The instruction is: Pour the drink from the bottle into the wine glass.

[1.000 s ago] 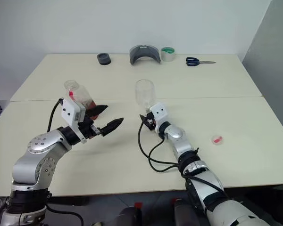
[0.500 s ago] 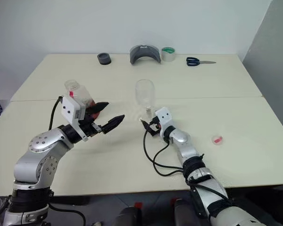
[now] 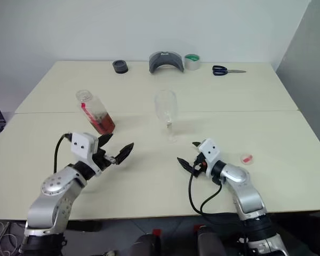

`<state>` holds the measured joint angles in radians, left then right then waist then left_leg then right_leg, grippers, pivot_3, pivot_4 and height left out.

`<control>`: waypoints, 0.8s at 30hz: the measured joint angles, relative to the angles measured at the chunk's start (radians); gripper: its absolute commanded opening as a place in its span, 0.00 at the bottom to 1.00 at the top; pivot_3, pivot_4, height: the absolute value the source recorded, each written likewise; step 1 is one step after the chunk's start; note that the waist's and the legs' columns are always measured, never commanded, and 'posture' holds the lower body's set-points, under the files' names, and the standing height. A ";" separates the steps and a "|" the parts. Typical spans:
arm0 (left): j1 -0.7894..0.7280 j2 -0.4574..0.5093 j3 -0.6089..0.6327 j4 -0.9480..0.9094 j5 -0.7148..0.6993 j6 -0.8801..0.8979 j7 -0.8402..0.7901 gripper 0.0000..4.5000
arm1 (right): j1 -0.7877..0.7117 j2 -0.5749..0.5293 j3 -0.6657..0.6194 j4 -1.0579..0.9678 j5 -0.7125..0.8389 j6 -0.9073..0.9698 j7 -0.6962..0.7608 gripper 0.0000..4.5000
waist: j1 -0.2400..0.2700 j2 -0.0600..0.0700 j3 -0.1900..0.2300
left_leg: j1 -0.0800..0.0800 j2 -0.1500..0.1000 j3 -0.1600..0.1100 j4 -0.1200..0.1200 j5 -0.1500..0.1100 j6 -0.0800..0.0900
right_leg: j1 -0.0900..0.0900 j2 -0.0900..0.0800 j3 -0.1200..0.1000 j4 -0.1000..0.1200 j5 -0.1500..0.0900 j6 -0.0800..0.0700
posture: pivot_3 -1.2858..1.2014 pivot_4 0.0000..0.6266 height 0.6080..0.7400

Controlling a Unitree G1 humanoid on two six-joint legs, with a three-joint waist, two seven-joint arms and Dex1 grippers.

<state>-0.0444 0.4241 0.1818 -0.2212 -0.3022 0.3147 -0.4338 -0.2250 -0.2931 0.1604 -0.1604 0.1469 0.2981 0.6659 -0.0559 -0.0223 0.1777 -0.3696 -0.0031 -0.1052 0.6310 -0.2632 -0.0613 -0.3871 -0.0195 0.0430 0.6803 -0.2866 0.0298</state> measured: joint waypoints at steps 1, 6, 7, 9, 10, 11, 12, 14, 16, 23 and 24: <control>0.014 -0.017 0.010 0.001 0.010 -0.010 0.024 1.00 | 0.008 -0.013 0.002 -0.037 0.014 0.017 0.013 1.00 | 0.002 0.000 0.000 | 0.000 0.000 0.000 0.000 0.000 0.000 | 0.000 0.000 0.000 0.000 0.000 0.000 | 0.52 0.24 1.00; 0.043 -0.075 0.057 0.027 0.018 -0.029 0.105 1.00 | 0.016 -0.106 0.019 -0.218 0.121 0.101 0.115 1.00 | 0.011 -0.001 0.000 | -0.001 -0.001 0.000 0.000 0.000 0.000 | 0.000 0.000 -0.002 -0.001 0.000 0.000 | 0.52 0.24 1.00; 0.042 -0.075 0.061 0.042 0.019 -0.036 0.110 1.00 | 0.015 -0.117 0.020 -0.241 0.141 0.112 0.130 1.00 | 0.012 -0.001 0.000 | -0.001 -0.001 -0.001 0.000 0.000 0.000 | 0.000 0.000 -0.002 -0.001 0.000 0.000 | 0.52 0.24 1.00; 0.031 -0.074 0.070 0.076 0.025 -0.052 0.117 1.00 | 0.012 -0.139 0.021 -0.265 0.169 0.133 0.154 1.00 | 0.013 -0.001 0.000 | -0.001 -0.001 0.000 0.000 0.000 0.000 | 0.000 0.000 -0.002 -0.001 0.000 0.000 | 0.52 0.24 1.00; 0.019 -0.070 0.075 0.099 0.030 -0.066 0.117 1.00 | 0.011 -0.149 0.023 -0.269 0.181 0.144 0.165 1.00 | 0.014 -0.001 0.000 | -0.001 -0.002 0.000 0.000 0.000 0.000 | 0.000 0.000 -0.002 -0.001 0.000 0.000 | 0.52 0.24 1.00; 0.006 -0.063 0.081 0.121 0.032 -0.074 0.116 1.00 | 0.008 -0.159 0.027 -0.271 0.188 0.151 0.173 1.00 | 0.015 -0.001 0.000 | -0.001 -0.002 0.000 0.000 0.000 0.000 | 0.000 0.000 -0.002 -0.001 0.000 0.000 | 0.52 0.24 1.00; -0.019 -0.050 0.091 0.159 0.033 -0.091 0.113 1.00 | 0.003 -0.175 0.031 -0.275 0.193 0.160 0.187 1.00 | 0.015 -0.001 0.000 | -0.001 -0.002 0.000 0.000 0.000 0.000 | 0.000 0.000 -0.003 -0.001 0.000 0.000 | 0.52 0.24 1.00; -0.055 -0.023 0.103 0.216 0.035 -0.118 0.099 1.00 | -0.007 -0.191 0.038 -0.283 0.201 0.171 0.203 1.00 | 0.016 -0.002 0.000 | -0.001 -0.001 0.000 0.000 0.000 0.000 | 0.000 0.000 -0.002 -0.001 0.000 0.000 | 0.52 0.24 1.00; -0.092 0.003 0.104 0.273 0.037 -0.156 0.070 1.00 | -0.023 -0.195 0.043 -0.291 0.211 0.178 0.208 1.00 | 0.016 -0.001 0.000 | -0.001 -0.002 0.000 0.000 0.000 0.000 | 0.000 0.000 -0.002 -0.001 0.000 0.000 | 0.52 0.24 1.00; -0.207 0.027 0.104 0.444 0.039 -0.228 0.028 1.00 | -0.042 -0.191 0.061 -0.300 0.220 0.189 0.199 1.00 | 0.019 -0.002 0.000 | -0.002 -0.002 -0.001 0.000 0.000 0.000 | 0.000 0.000 -0.003 -0.001 0.000 0.000 | 0.52 0.24 1.00; -0.226 0.031 0.102 0.471 0.040 -0.240 0.021 1.00 | -0.046 -0.191 0.062 -0.300 0.219 0.189 0.197 1.00 | 0.019 -0.002 0.000 | -0.002 -0.002 -0.001 0.000 0.000 0.000 | 0.000 0.000 -0.003 -0.001 0.000 0.000 | 0.52 0.24 1.00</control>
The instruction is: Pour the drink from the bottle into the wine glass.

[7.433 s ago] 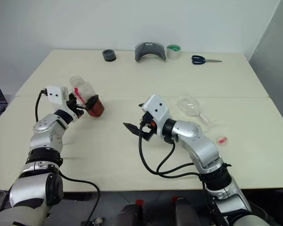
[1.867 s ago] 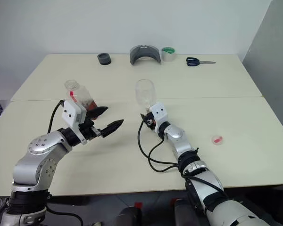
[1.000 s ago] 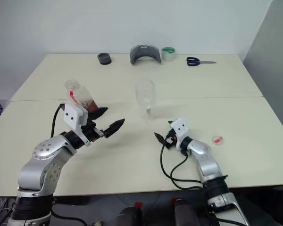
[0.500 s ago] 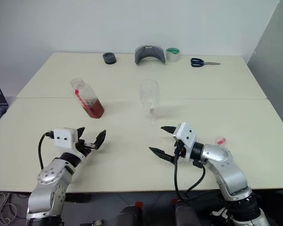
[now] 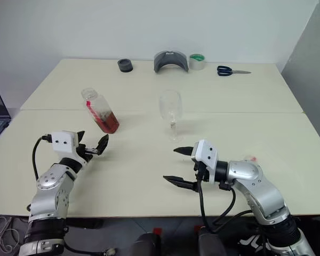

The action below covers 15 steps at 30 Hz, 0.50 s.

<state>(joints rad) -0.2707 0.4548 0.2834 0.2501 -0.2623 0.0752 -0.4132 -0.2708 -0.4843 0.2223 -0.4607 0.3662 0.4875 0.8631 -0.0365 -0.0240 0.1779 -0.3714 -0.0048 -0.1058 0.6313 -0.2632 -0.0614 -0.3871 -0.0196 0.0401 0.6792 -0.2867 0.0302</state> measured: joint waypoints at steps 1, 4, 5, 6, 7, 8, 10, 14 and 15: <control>-0.019 0.004 -0.002 0.026 0.002 -0.009 -0.010 1.00 | -0.005 0.000 0.002 0.000 -0.001 0.000 -0.001 1.00 | 0.000 0.000 0.000 | 0.000 0.000 0.000 0.000 0.000 0.000 | 0.000 0.000 0.000 0.000 0.000 0.000 | 0.52 0.24 1.00; -0.064 0.007 -0.011 0.078 0.008 -0.023 -0.027 1.00 | -0.018 0.000 0.008 0.000 -0.002 0.000 -0.007 1.00 | 0.001 0.000 0.000 | 0.000 0.000 0.000 0.000 0.000 0.000 | 0.000 0.000 0.000 0.000 0.000 0.000 | 0.52 0.24 1.00; -0.085 0.009 -0.014 0.104 0.011 -0.026 -0.035 1.00 | -0.018 -0.001 0.009 0.000 -0.003 0.000 -0.010 1.00 | 0.002 0.000 0.000 | 0.000 0.000 -0.001 0.000 0.000 0.000 | 0.000 0.000 -0.001 0.000 0.000 0.000 | 0.52 0.24 1.00; -0.105 0.012 -0.017 0.126 0.014 -0.028 -0.038 1.00 | -0.019 -0.001 0.012 0.000 -0.003 0.000 -0.012 1.00 | 0.002 0.000 0.000 | -0.001 0.000 -0.001 0.000 0.000 0.000 | 0.000 0.000 -0.001 0.000 0.000 0.000 | 0.52 0.24 1.00; -0.120 0.014 -0.020 0.143 0.017 -0.031 -0.039 1.00 | -0.019 -0.001 0.015 0.000 -0.003 0.000 -0.014 1.00 | 0.002 0.000 0.000 | -0.001 0.000 -0.001 0.000 0.000 0.000 | -0.001 0.000 -0.001 0.000 0.000 0.000 | 0.52 0.24 1.00; -0.138 0.015 -0.022 0.159 0.021 -0.037 -0.040 1.00 | -0.019 -0.001 0.017 0.000 -0.003 0.000 -0.014 1.00 | 0.002 -0.001 0.000 | -0.001 0.000 -0.001 0.001 0.000 0.000 | -0.001 0.000 -0.001 0.000 0.000 0.000 | 0.52 0.24 1.00; -0.165 0.017 -0.025 0.179 0.027 -0.042 -0.044 1.00 | -0.024 -0.001 0.018 0.001 -0.004 0.000 -0.016 1.00 | 0.002 -0.001 0.000 | -0.002 0.000 -0.001 0.001 0.000 0.000 | -0.001 0.000 -0.001 0.000 0.000 0.000 | 0.52 0.24 1.00; -0.206 0.019 -0.040 0.207 0.038 -0.042 -0.053 1.00 | -0.028 0.000 0.026 0.003 -0.012 0.000 -0.018 1.00 | 0.002 -0.001 0.000 | -0.002 0.000 -0.002 0.001 0.000 0.000 | -0.001 0.000 -0.002 0.000 0.000 0.000 | 0.52 0.24 1.00; -0.217 0.019 -0.041 0.215 0.039 -0.042 -0.053 1.00 | -0.030 0.001 0.029 0.004 -0.013 0.000 -0.018 1.00 | 0.003 -0.001 0.001 | -0.003 0.000 -0.002 0.001 0.000 0.000 | -0.001 0.000 -0.002 0.000 0.000 0.000 | 0.52 0.24 1.00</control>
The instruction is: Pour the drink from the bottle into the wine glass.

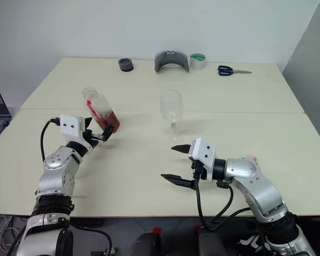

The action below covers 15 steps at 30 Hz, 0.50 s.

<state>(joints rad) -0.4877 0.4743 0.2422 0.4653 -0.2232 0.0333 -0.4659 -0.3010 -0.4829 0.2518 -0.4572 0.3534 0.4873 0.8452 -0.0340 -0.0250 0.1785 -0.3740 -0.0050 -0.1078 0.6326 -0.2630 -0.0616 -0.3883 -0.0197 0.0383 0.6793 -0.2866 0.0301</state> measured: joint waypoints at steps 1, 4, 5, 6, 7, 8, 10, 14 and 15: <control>-0.012 0.000 -0.001 0.010 0.001 0.001 0.000 1.00 | -0.002 0.001 0.003 0.000 0.000 0.000 0.000 1.00 | 0.000 0.000 0.000 | 0.000 0.000 0.000 0.000 0.000 0.000 | 0.000 0.000 0.000 0.000 0.000 0.000 | 0.52 0.24 1.00; -0.046 0.000 -0.002 0.030 0.004 0.003 0.001 1.00 | -0.009 0.006 0.004 0.001 -0.001 0.000 -0.001 1.00 | 0.000 0.000 0.000 | -0.001 0.000 -0.001 0.001 0.000 0.000 | 0.000 0.000 -0.001 0.000 0.000 0.000 | 0.52 0.24 1.00; -0.058 0.000 -0.003 0.041 0.005 0.003 0.001 1.00 | -0.011 0.007 0.005 0.002 -0.001 0.000 -0.002 1.00 | 0.000 0.000 0.000 | -0.001 0.000 -0.001 0.001 0.000 0.000 | 0.000 0.000 -0.001 0.000 0.000 0.000 | 0.52 0.24 1.00; -0.070 0.000 -0.005 0.054 0.005 0.003 0.001 1.00 | -0.015 0.009 0.005 0.002 -0.001 0.000 -0.002 1.00 | 0.000 0.000 0.000 | -0.001 0.000 -0.001 0.001 0.000 0.000 | 0.000 0.000 -0.001 0.000 0.000 0.000 | 0.52 0.24 1.00; -0.085 0.000 -0.008 0.065 0.006 0.004 0.001 1.00 | -0.021 0.011 0.005 0.002 -0.001 0.000 -0.003 1.00 | 0.000 0.000 0.000 | -0.001 0.000 -0.001 0.001 0.000 0.000 | 0.000 0.000 -0.001 0.000 0.000 0.000 | 0.52 0.24 1.00; -0.097 0.000 -0.010 0.077 0.007 0.003 0.001 1.00 | -0.025 0.012 0.005 0.003 -0.002 0.000 -0.004 1.00 | 0.000 0.000 0.000 | -0.001 0.000 -0.001 0.001 0.000 0.000 | 0.000 0.000 -0.001 0.000 0.000 0.000 | 0.52 0.24 1.00; -0.126 0.000 -0.012 0.103 0.010 0.003 0.002 0.96 | -0.028 0.015 0.005 0.003 -0.005 0.000 -0.007 1.00 | 0.000 -0.001 0.000 | -0.001 0.000 -0.001 0.002 0.000 0.000 | 0.000 0.000 -0.001 0.000 0.000 0.000 | 0.52 0.24 1.00; -0.159 0.000 -0.011 0.147 0.010 0.003 0.006 0.74 | -0.028 0.019 0.006 0.009 -0.016 0.000 -0.016 1.00 | 0.000 -0.001 0.000 | -0.002 0.000 -0.001 0.002 0.000 0.000 | -0.001 0.000 -0.001 0.000 0.000 0.000 | 0.52 0.24 1.00; -0.164 0.000 -0.010 0.160 0.009 0.003 0.007 0.68 | -0.028 0.021 0.006 0.009 -0.017 0.000 -0.017 1.00 | 0.000 -0.001 0.000 | -0.002 0.000 -0.001 0.003 0.000 0.000 | -0.001 0.000 -0.001 0.000 0.000 0.000 | 0.52 0.24 1.00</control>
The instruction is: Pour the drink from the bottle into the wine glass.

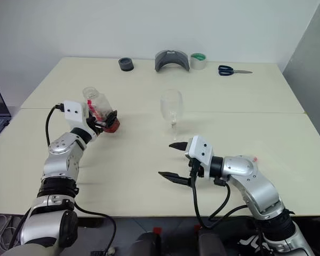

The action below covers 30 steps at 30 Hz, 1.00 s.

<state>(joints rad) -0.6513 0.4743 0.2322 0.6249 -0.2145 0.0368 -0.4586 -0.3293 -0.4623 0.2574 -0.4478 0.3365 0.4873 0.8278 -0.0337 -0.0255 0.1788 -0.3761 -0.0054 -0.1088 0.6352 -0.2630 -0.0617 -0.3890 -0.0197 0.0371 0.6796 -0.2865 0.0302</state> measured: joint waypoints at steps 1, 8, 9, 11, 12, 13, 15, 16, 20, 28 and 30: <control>-0.003 0.000 0.002 0.010 -0.001 0.001 0.003 0.60 | 0.000 0.001 0.000 0.000 0.000 0.000 -0.001 1.00 | 0.000 0.000 0.000 | 0.000 0.000 0.000 0.000 0.000 0.000 | 0.000 0.000 0.000 0.000 0.000 0.000 | 0.52 0.24 1.00; -0.022 0.000 0.015 0.048 -0.010 0.001 0.010 0.38 | -0.001 0.013 0.000 0.000 -0.003 0.000 -0.012 1.00 | 0.000 0.000 0.000 | -0.002 0.000 -0.002 0.004 0.000 0.000 | 0.000 0.000 -0.001 0.000 0.000 0.000 | 0.52 0.24 1.00; -0.022 0.000 0.015 0.048 -0.012 0.001 0.010 0.38 | -0.001 0.017 0.000 0.000 -0.003 0.000 -0.020 1.00 | 0.000 0.000 0.000 | -0.002 0.000 -0.002 0.004 0.000 0.000 | 0.000 0.000 -0.001 0.000 0.000 0.000 | 0.52 0.24 1.00; -0.022 0.000 0.019 0.049 -0.015 0.002 0.010 0.38 | -0.001 0.025 -0.001 0.000 -0.002 0.000 -0.028 1.00 | 0.000 0.000 0.000 | -0.003 0.000 -0.002 0.004 0.000 0.000 | 0.000 0.000 -0.001 0.000 0.000 0.000 | 0.52 0.24 1.00; -0.022 0.000 0.020 0.049 -0.017 0.003 0.010 0.38 | -0.001 0.034 -0.002 0.000 -0.002 0.000 -0.035 1.00 | 0.000 0.000 0.000 | -0.003 0.000 -0.002 0.004 0.000 0.000 | 0.000 0.000 -0.001 0.000 0.000 0.000 | 0.52 0.24 1.00; -0.022 0.000 0.021 0.049 -0.019 0.004 0.010 0.38 | -0.001 0.040 -0.002 0.000 -0.001 0.000 -0.042 1.00 | 0.000 0.000 0.000 | -0.003 0.000 -0.002 0.004 0.000 0.000 | 0.000 0.000 -0.002 0.000 0.000 0.000 | 0.52 0.24 1.00; -0.022 0.000 0.022 0.046 -0.024 0.008 0.009 0.38 | -0.001 0.053 -0.007 0.000 0.000 0.000 -0.056 1.00 | 0.000 0.000 0.000 | -0.003 0.000 -0.002 0.005 0.000 0.000 | 0.000 0.000 -0.002 0.000 0.000 0.000 | 0.52 0.24 1.00; -0.019 -0.001 0.022 0.034 -0.026 0.019 0.008 0.38 | -0.002 0.069 -0.020 0.000 0.005 0.002 -0.073 1.00 | 0.000 0.000 0.000 | -0.004 0.000 -0.002 0.005 0.000 0.000 | -0.001 0.000 -0.002 0.001 0.000 0.000 | 0.52 0.24 1.00; 0.002 -0.023 0.014 -0.070 -0.034 0.057 0.010 0.38 | -0.011 0.098 -0.076 -0.011 0.042 0.023 -0.123 1.00 | 0.002 -0.001 0.000 | -0.006 0.000 -0.003 0.007 0.000 0.000 | -0.001 -0.001 -0.002 0.000 0.000 0.000 | 0.52 0.24 1.00; -0.012 -0.048 -0.095 -0.268 0.007 0.104 0.011 0.38 | 0.003 0.084 -0.117 -0.083 0.077 0.046 -0.175 1.00 | 0.003 -0.001 0.001 | -0.006 -0.001 -0.003 0.007 0.000 0.000 | -0.001 0.000 -0.002 0.001 0.000 0.000 | 0.52 0.24 1.00; -0.041 -0.048 -0.130 -0.267 0.038 0.109 0.009 0.38 | 0.003 0.078 -0.134 -0.084 0.078 0.051 -0.198 1.00 | 0.003 -0.001 0.001 | -0.006 -0.001 -0.003 0.007 0.000 0.000 | -0.001 0.000 -0.002 0.001 0.000 0.000 | 0.52 0.24 1.00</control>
<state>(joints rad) -0.6926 0.4267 0.1025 0.3575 -0.1766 0.1456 -0.4495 -0.3260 -0.3847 0.1235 -0.5322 0.4143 0.5382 0.6301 -0.0311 -0.0266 0.1795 -0.3821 -0.0062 -0.1116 0.6426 -0.2632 -0.0619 -0.3900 -0.0200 0.0351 0.6803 -0.2861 0.0307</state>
